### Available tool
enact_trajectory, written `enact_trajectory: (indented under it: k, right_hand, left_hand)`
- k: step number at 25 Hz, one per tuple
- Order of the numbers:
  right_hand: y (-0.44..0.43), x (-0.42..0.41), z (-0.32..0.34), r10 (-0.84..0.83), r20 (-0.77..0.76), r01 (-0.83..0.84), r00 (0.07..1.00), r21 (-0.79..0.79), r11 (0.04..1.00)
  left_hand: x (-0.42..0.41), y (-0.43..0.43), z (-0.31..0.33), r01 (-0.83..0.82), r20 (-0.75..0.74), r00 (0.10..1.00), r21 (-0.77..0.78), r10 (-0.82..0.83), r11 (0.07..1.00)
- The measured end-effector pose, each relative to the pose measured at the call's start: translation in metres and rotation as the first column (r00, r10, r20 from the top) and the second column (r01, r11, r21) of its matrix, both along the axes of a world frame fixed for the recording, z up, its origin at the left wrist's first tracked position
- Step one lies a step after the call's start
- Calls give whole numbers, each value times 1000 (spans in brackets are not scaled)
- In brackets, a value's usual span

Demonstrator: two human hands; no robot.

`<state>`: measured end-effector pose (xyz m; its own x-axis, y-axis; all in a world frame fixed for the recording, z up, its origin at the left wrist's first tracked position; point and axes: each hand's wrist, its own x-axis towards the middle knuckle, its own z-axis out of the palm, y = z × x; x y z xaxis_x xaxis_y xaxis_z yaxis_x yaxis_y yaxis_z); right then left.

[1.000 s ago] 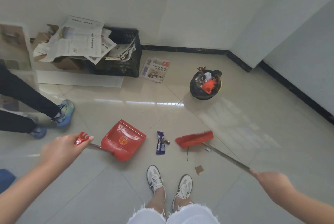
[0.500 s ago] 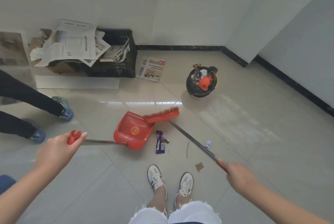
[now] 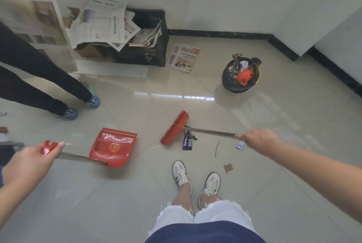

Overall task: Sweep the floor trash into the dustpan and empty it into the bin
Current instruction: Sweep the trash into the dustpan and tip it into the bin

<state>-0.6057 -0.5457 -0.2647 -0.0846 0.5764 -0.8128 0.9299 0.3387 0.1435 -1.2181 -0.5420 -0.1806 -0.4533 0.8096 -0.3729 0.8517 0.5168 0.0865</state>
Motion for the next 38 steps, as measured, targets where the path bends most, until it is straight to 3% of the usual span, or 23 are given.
enact_trajectory:
  k: [2,4,8,12,15,19,21,23,29,33,38]
  right_hand:
    - [8,27,13,149,100,-153,984,26,988]
    - [9,57,25,180,165,-183,970,2,983]
    - [-5,123,53,50,210,-42,976,-40,998]
    - [-52,196,67,-281,149,281,948,22,960]
    - [-117,244,65,-614,1,607,789,156,780]
    - [-221,307,38,-900,-118,892,420,235,386]
    - [-239,291,63,-953,-105,942,285,217,258]
    - [-212,242,103,-953,-197,958,229,216,186]
    - [-148,237,40,-907,-402,975,-129,117,-191]
    - [-75,258,-38,-852,-478,961,-214,54,-272]
    - [-33,253,-117,-856,-470,976,-216,-73,-207]
  left_hand:
    - [2,2,10,21,12,1000,-5,-21,1000]
    - [-1,4,6,29,26,999,-5,-29,1000]
    - [12,17,-16,96,35,995,41,-98,994]
    - [117,29,8,480,-81,873,-30,-481,877]
    - [166,48,4,647,-76,759,-29,-647,762]
    - [225,84,-16,779,42,627,-11,-778,627]
    - [257,98,-18,790,117,610,-15,-783,613]
    - [283,107,-20,790,169,607,-26,-776,612]
    - [339,97,-17,849,158,528,-59,-834,526]
    - [350,98,-33,837,112,545,-10,-831,548]
    - [334,105,-66,787,97,592,145,-800,600]
